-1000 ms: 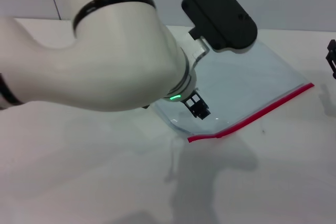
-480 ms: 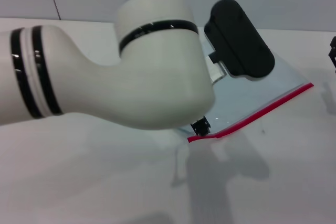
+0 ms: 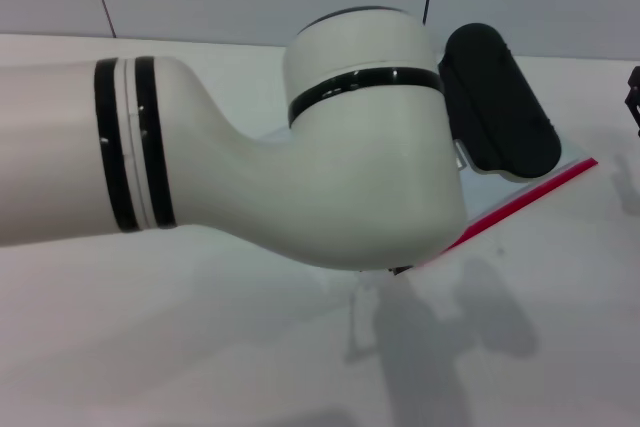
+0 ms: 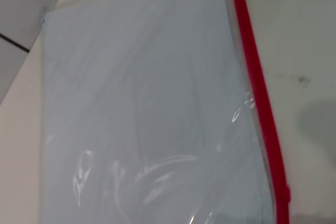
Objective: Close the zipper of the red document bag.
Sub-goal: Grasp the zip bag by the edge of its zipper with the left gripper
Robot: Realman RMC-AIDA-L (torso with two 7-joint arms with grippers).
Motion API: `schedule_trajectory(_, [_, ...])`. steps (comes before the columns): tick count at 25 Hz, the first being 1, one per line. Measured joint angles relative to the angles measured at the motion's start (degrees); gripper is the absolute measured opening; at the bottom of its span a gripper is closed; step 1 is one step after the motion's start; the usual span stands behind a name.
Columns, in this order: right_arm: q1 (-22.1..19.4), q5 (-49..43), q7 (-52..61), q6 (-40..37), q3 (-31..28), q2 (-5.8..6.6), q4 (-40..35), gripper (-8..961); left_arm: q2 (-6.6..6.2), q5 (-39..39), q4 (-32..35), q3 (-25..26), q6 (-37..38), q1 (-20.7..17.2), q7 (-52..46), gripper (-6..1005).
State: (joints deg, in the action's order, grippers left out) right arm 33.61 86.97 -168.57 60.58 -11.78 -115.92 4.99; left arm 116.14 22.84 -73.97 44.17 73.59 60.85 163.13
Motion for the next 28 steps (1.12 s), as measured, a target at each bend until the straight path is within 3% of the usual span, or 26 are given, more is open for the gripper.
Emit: schedule_trajectory(28, [1.1,0.0,0.6,0.0,-0.1,0.00,0.0,586,0.19,2.2,2.3,-3.8,-2.1,1.5,0.0,782])
